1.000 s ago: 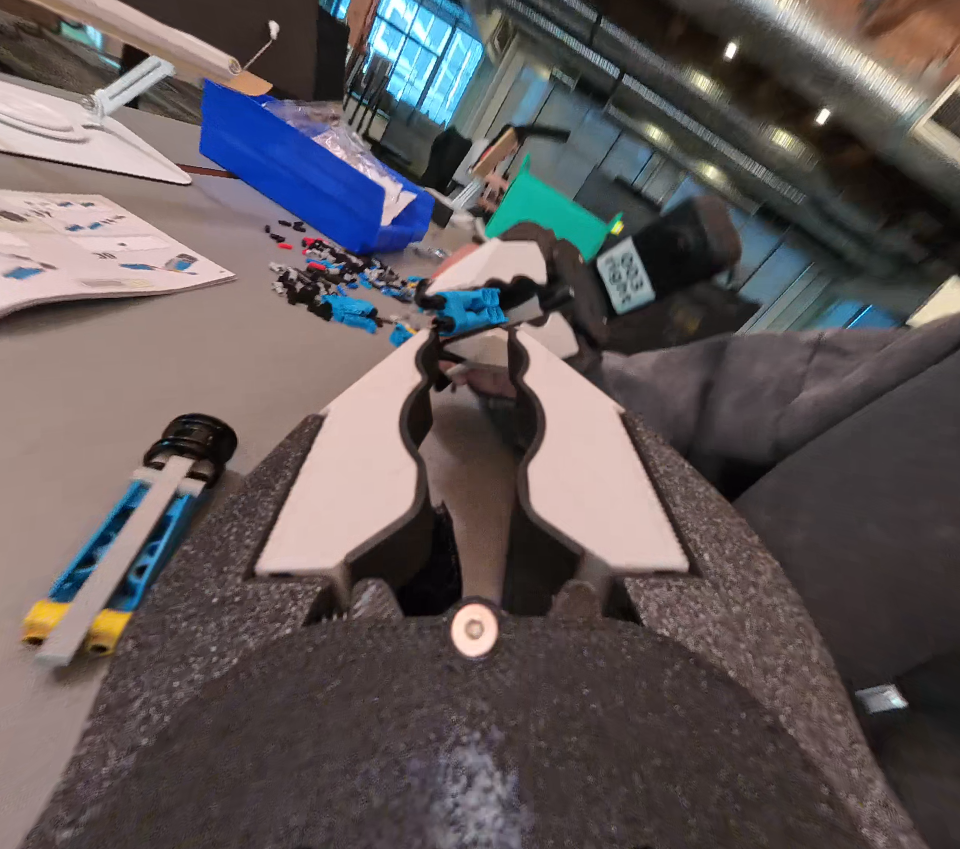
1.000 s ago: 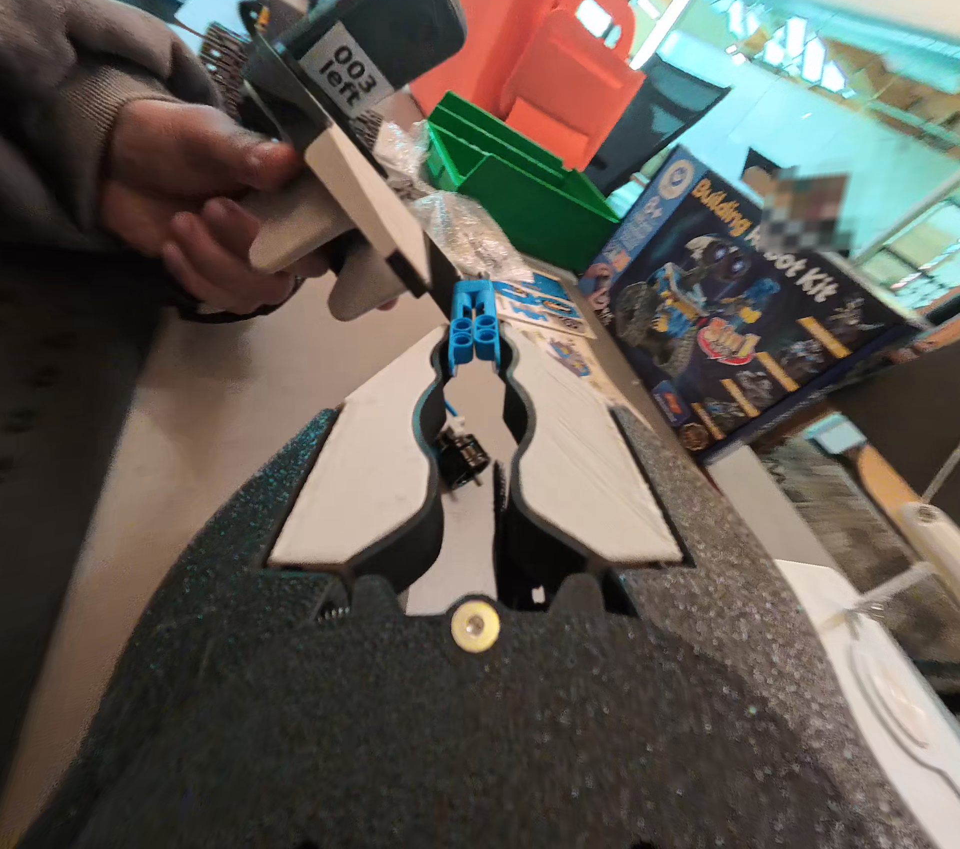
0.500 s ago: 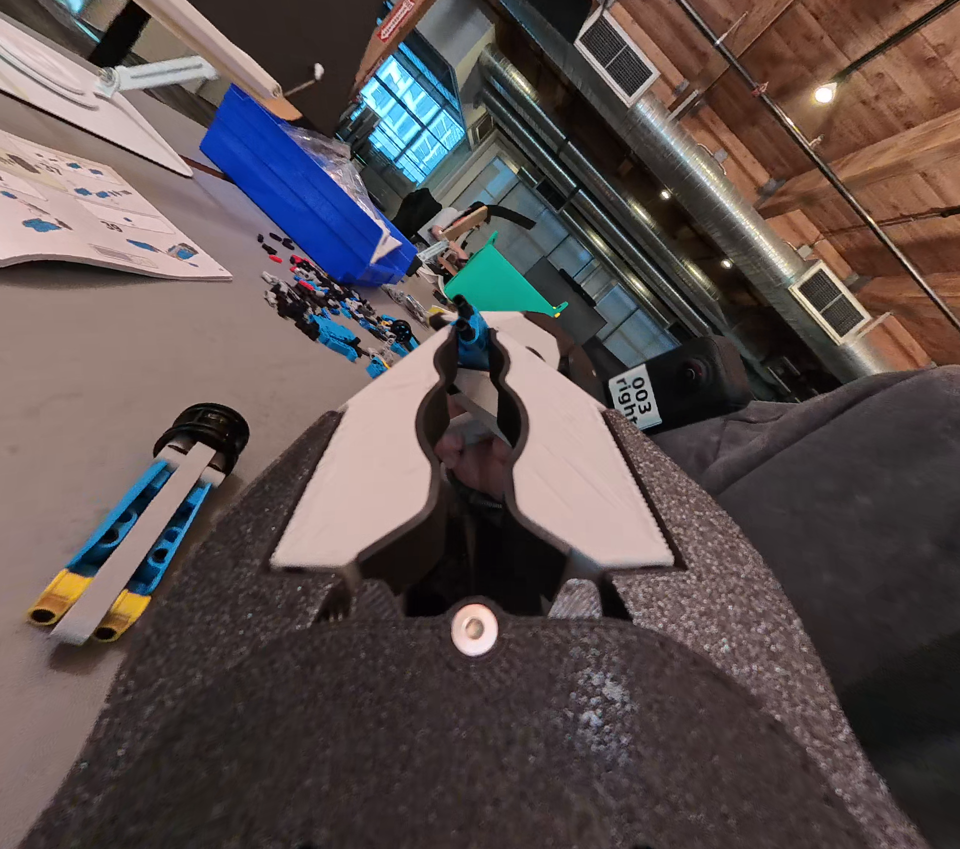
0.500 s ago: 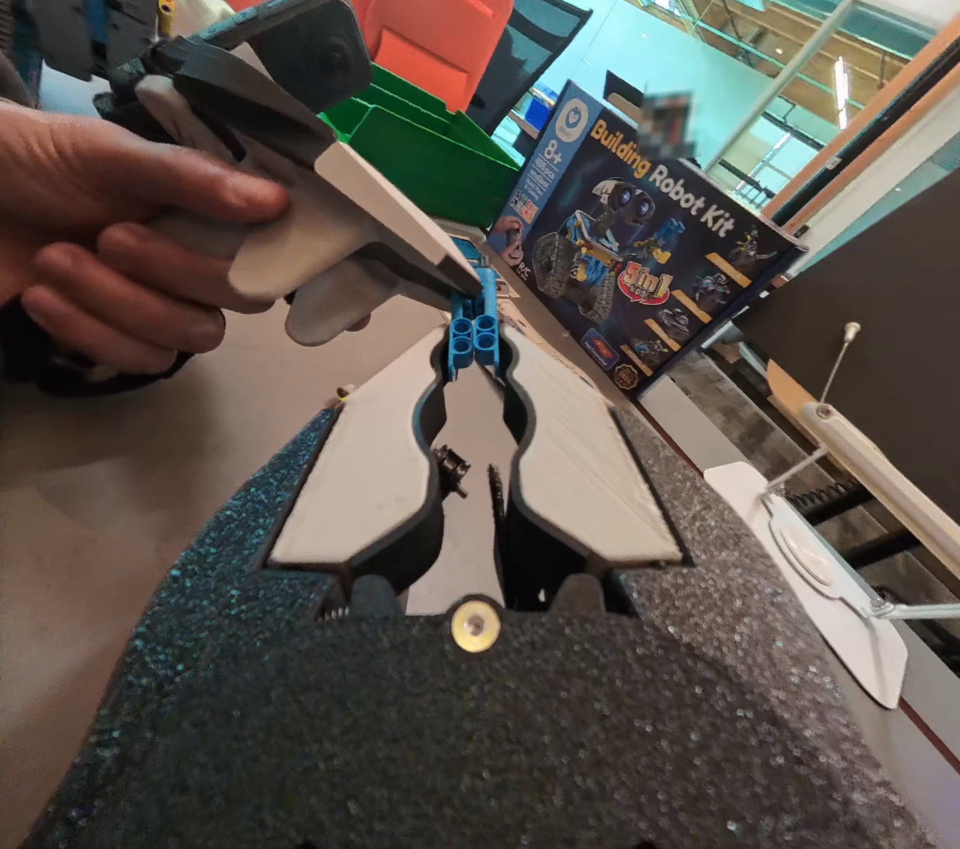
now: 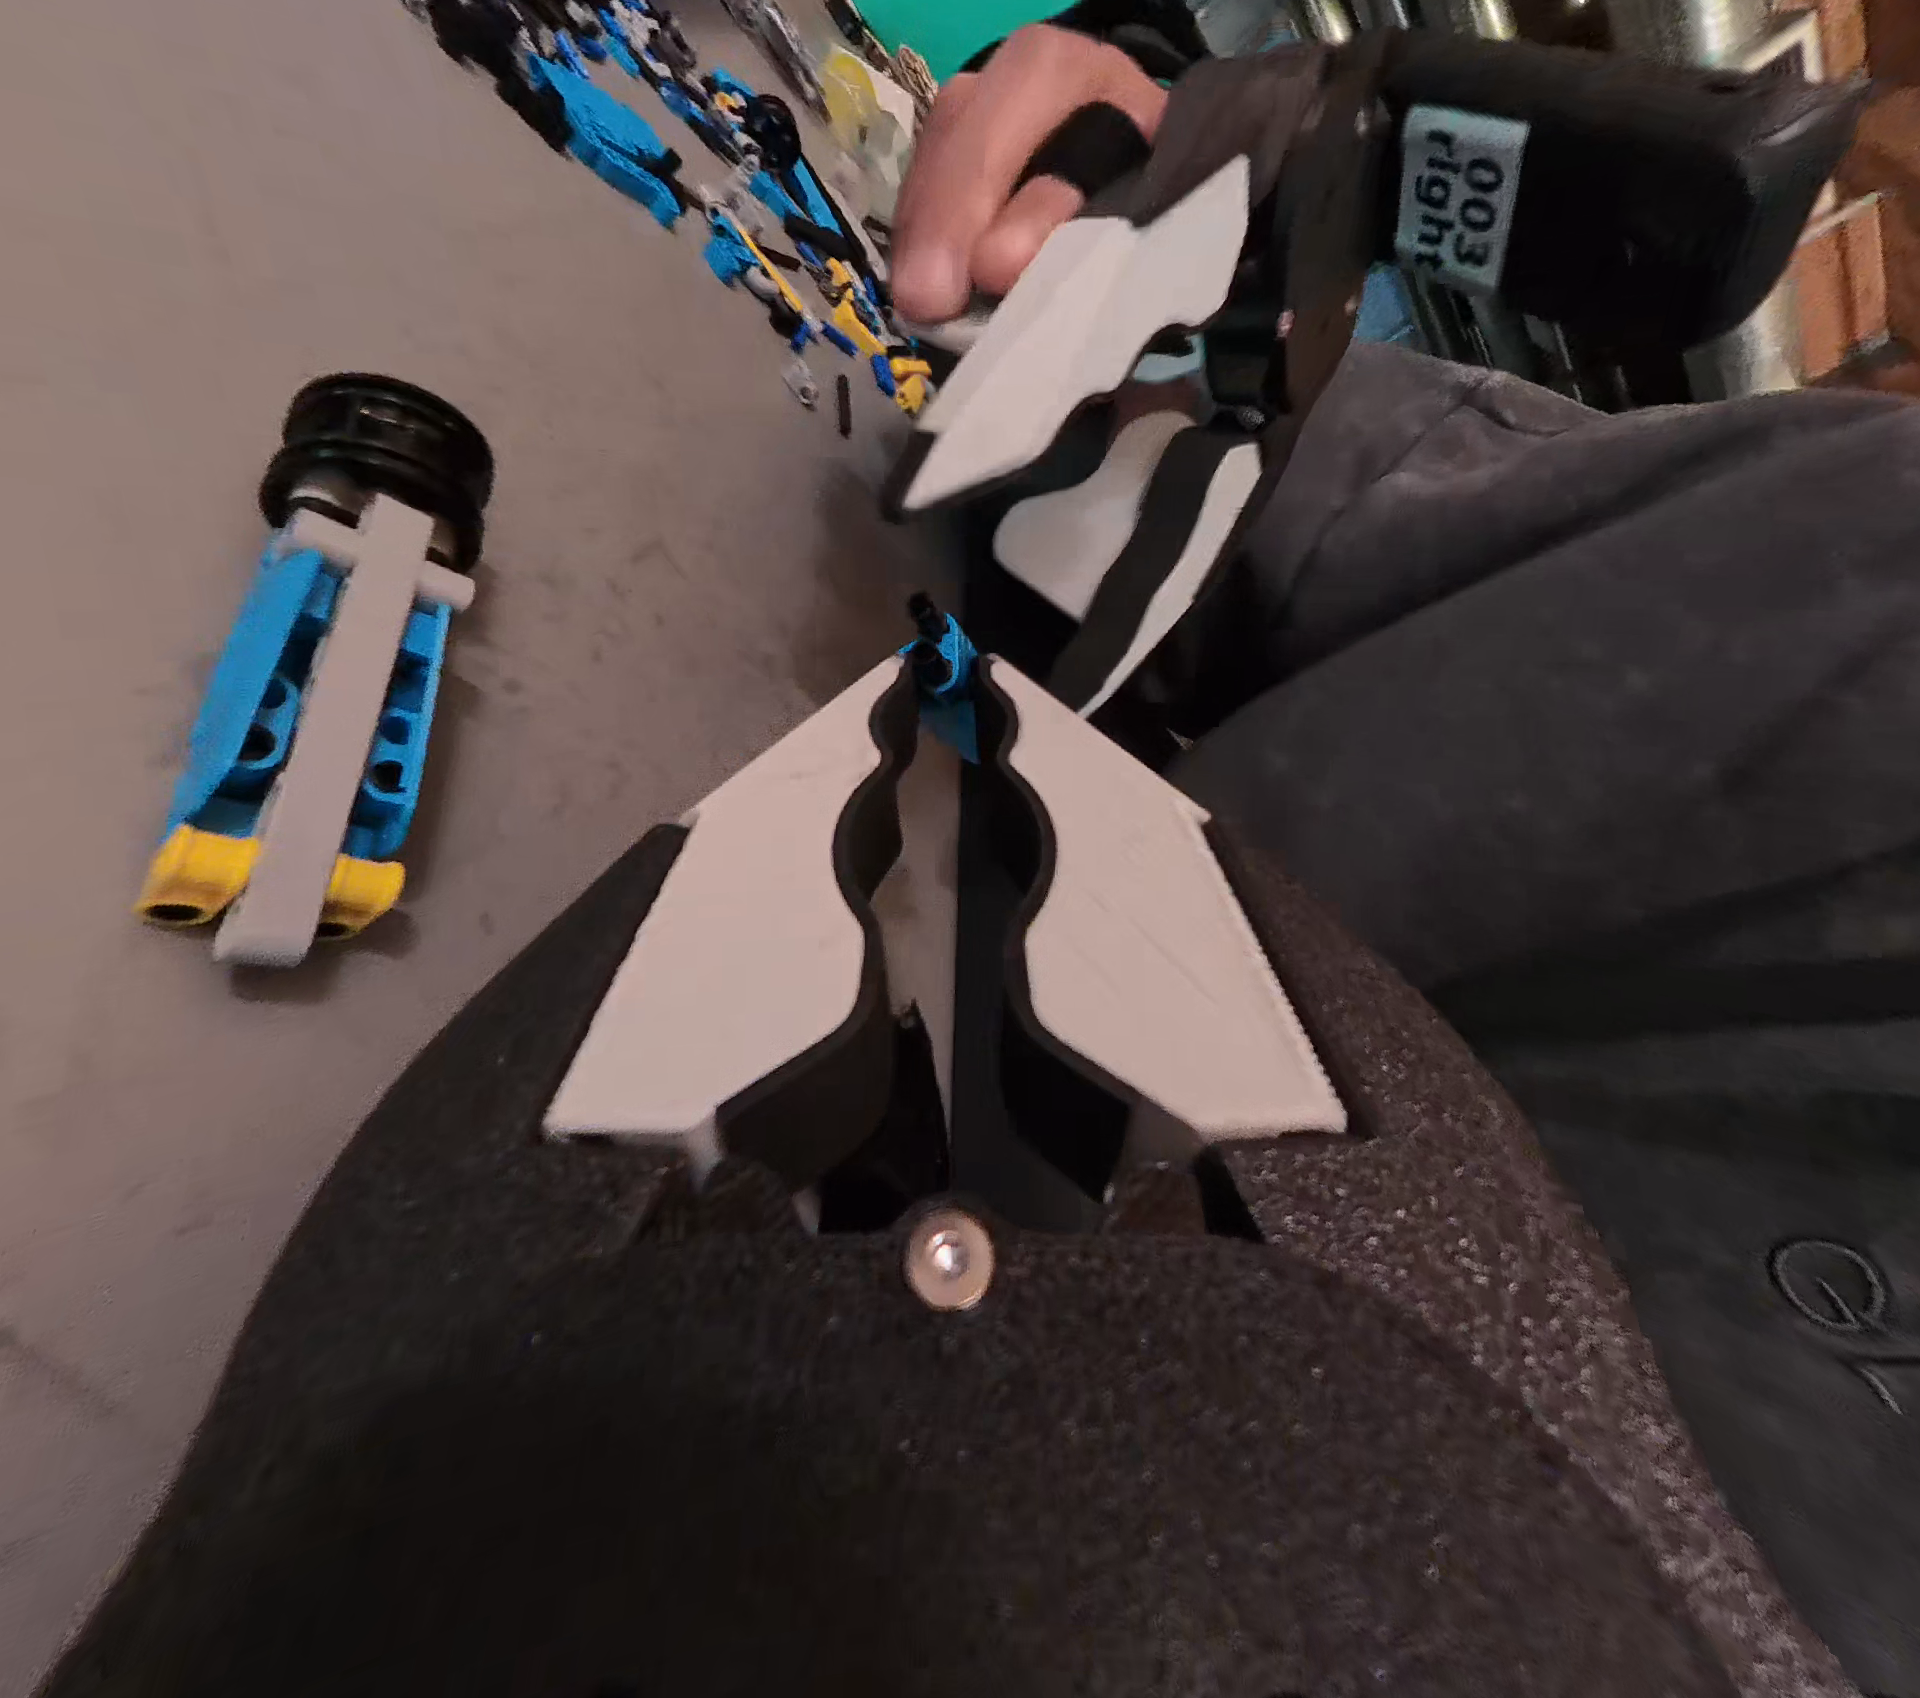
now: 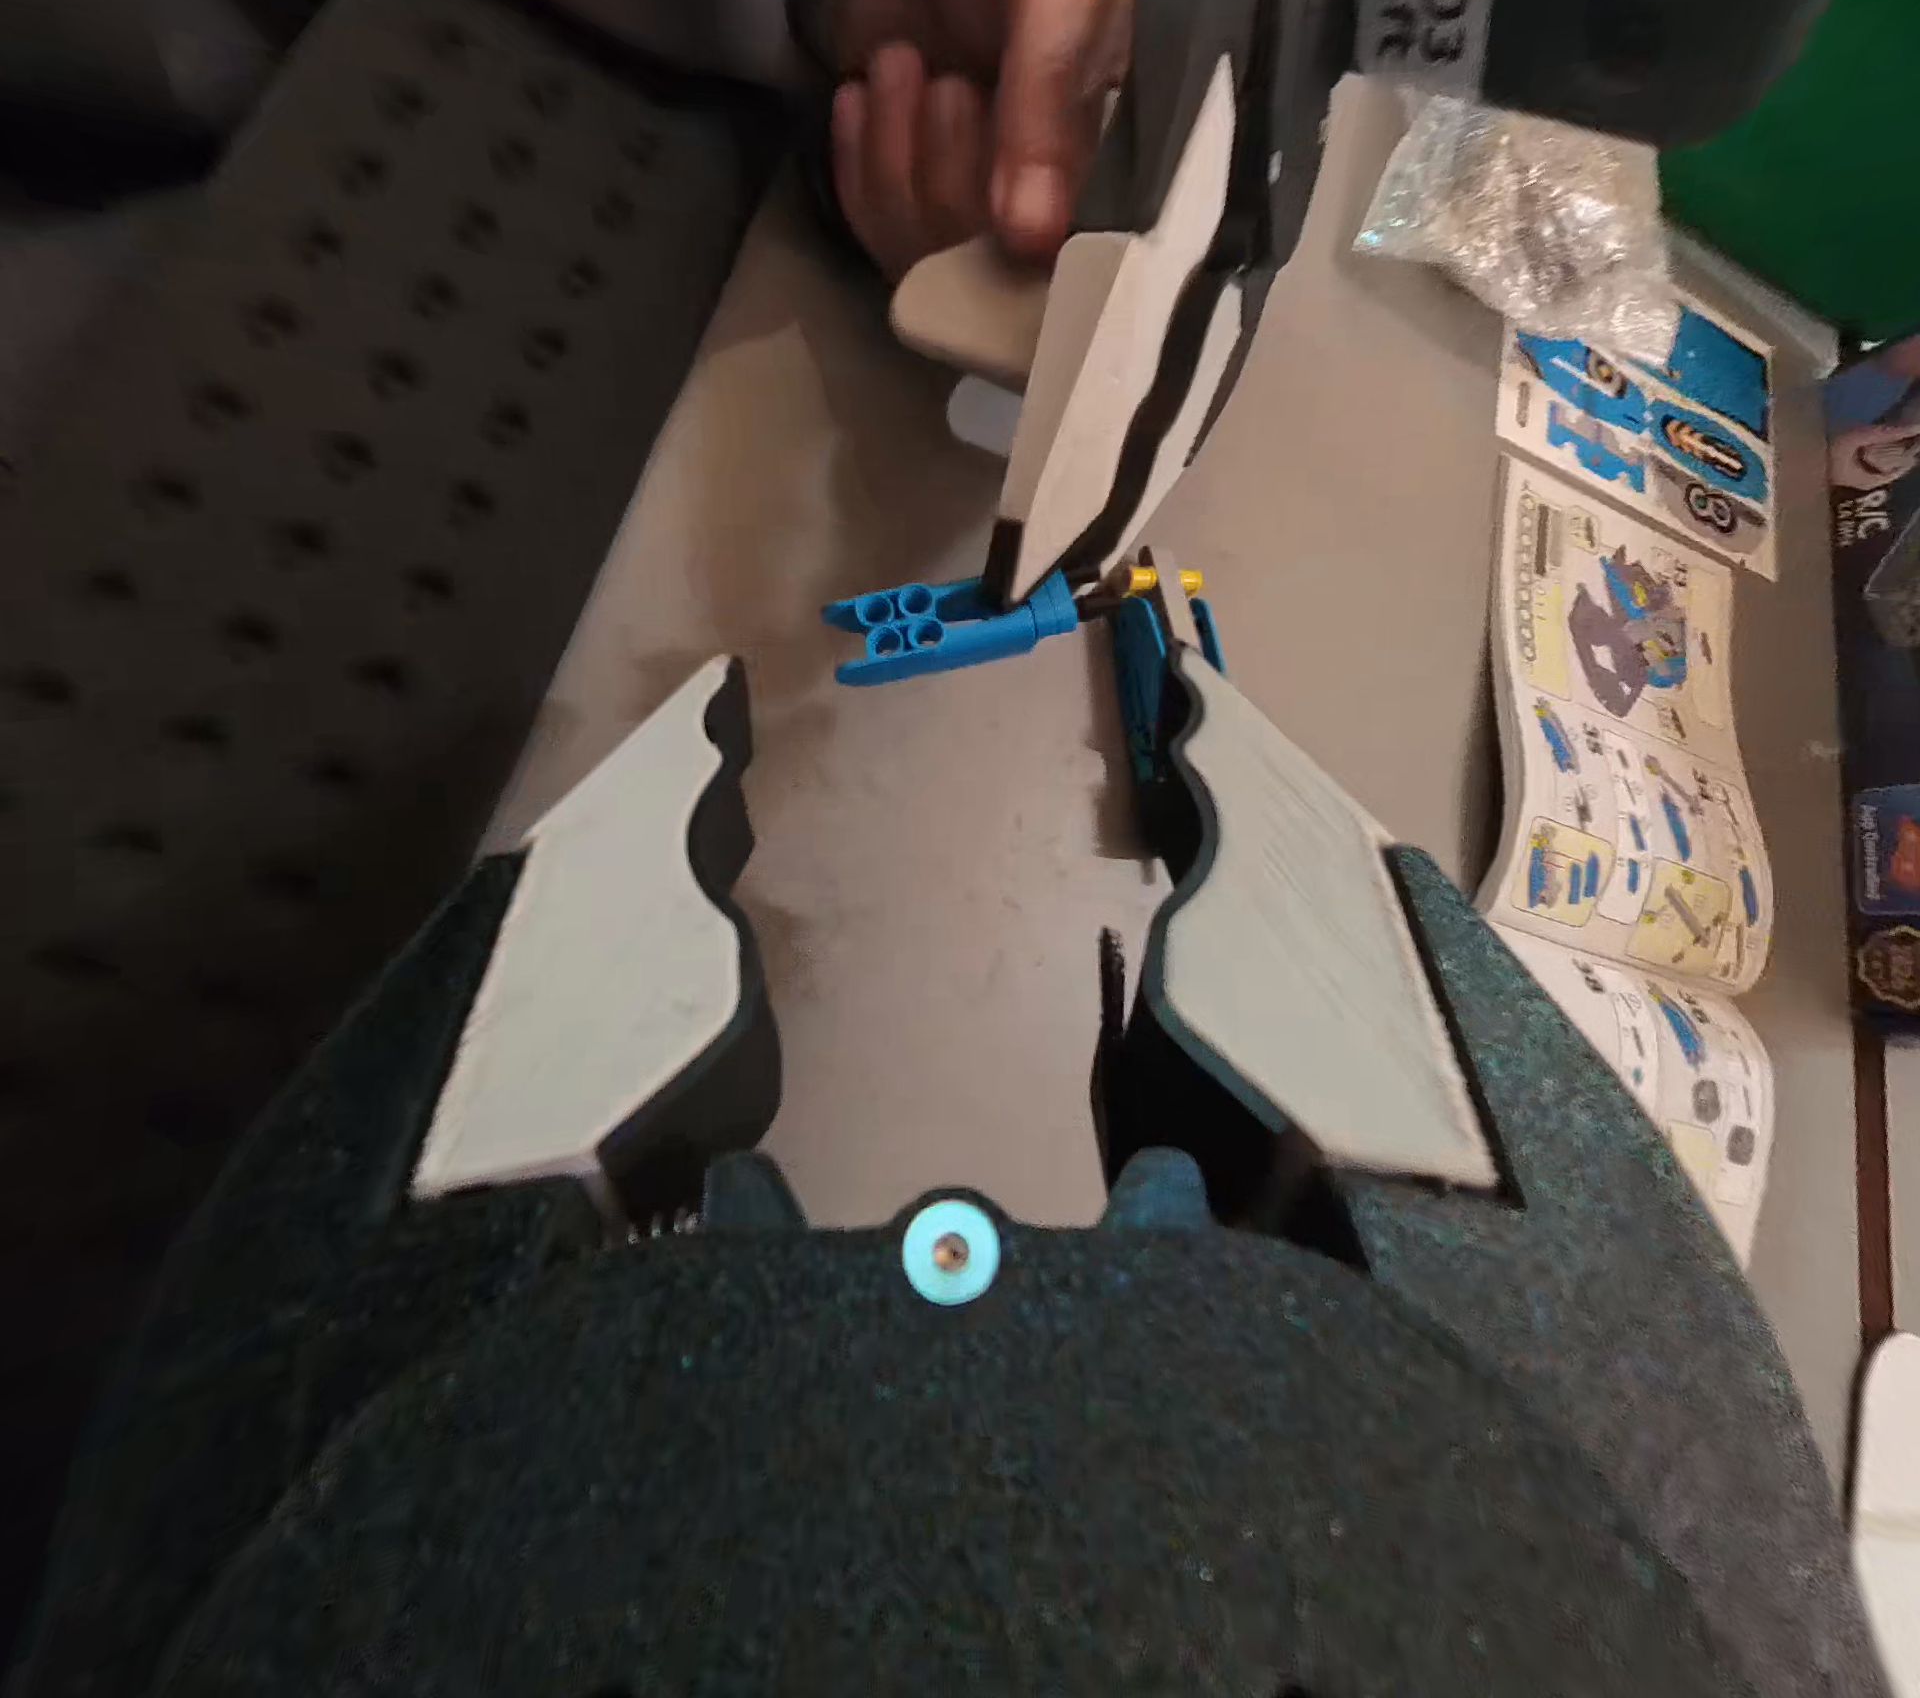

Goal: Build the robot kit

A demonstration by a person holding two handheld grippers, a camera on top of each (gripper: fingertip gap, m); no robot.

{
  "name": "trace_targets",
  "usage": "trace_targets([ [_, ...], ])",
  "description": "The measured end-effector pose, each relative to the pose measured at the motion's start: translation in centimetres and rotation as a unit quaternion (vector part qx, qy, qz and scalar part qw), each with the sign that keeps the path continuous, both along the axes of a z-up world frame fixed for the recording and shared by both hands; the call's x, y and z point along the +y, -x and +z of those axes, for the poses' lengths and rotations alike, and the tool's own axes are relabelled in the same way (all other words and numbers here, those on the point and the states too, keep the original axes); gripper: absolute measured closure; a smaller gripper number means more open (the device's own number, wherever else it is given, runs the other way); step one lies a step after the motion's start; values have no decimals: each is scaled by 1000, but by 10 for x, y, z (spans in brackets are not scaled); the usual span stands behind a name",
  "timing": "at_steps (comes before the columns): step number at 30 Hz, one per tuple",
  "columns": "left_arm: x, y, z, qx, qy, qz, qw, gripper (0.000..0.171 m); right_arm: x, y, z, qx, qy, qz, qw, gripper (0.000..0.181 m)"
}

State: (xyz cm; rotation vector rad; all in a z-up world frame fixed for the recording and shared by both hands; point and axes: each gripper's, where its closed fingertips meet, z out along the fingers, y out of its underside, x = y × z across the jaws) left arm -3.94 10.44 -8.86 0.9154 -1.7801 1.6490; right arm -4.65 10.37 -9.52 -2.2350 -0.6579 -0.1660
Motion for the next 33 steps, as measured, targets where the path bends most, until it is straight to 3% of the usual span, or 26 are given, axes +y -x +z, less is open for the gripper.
trace_targets([
  [6, -10, 8, -17, 14, -52, -29, 998, 163, 6, 9, -17, 11, -21, 25, 999, 120],
  [8, -13, 10, -22, 17, -67, -36, 997, 163, 3, 12, -23, 2, -10, 33, 999, 114],
  [11, -15, 11, -23, 19, -70, -43, 996, 163, 2, 14, -25, 0, -11, 34, 999, 123],
  [28, -11, 2, -30, 23, -91, -15, 995, 164, 6, 0, -34, -44, -7, 4, 999, 129],
  [31, -13, 3, -31, 27, -92, -23, 995, 163, 2, 3, -35, 2, 9, -3, 1000, 127],
  [33, -12, 3, -32, 30, -95, -23, 995, 163, 0, 4, -39, -11, 22, -1, 1000, 122],
])
